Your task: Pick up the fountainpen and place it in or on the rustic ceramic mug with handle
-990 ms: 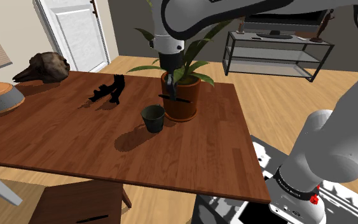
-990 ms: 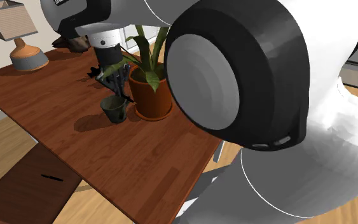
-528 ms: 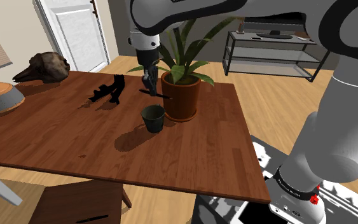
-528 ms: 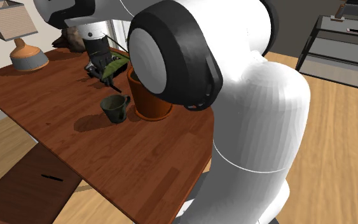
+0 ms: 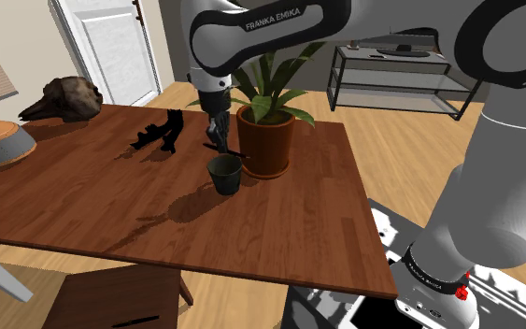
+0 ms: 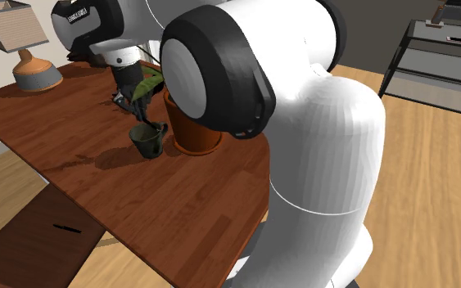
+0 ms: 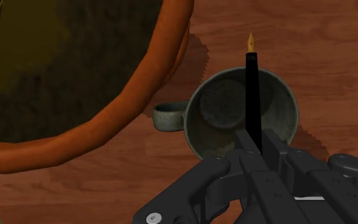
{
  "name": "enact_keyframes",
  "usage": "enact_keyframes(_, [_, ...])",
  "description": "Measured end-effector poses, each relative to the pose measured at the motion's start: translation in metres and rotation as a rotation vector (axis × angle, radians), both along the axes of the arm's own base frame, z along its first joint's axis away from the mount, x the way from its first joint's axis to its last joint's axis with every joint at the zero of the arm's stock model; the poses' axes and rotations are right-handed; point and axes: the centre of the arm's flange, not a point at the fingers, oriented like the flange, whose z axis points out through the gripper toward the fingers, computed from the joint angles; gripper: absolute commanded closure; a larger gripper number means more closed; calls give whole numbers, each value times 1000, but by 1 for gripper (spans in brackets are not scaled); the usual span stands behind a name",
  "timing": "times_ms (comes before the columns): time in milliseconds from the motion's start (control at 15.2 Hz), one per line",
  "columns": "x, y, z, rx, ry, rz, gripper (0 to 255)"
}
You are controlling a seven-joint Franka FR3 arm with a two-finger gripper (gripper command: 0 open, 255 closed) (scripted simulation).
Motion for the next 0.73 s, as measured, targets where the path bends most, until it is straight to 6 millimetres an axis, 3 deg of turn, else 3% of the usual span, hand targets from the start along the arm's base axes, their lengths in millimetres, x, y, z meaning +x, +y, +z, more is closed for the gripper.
enact_keyframes(396, [0,0,-32,0,0,0,255])
enact_keyframes(726, [0,0,-38,0,0,0,255])
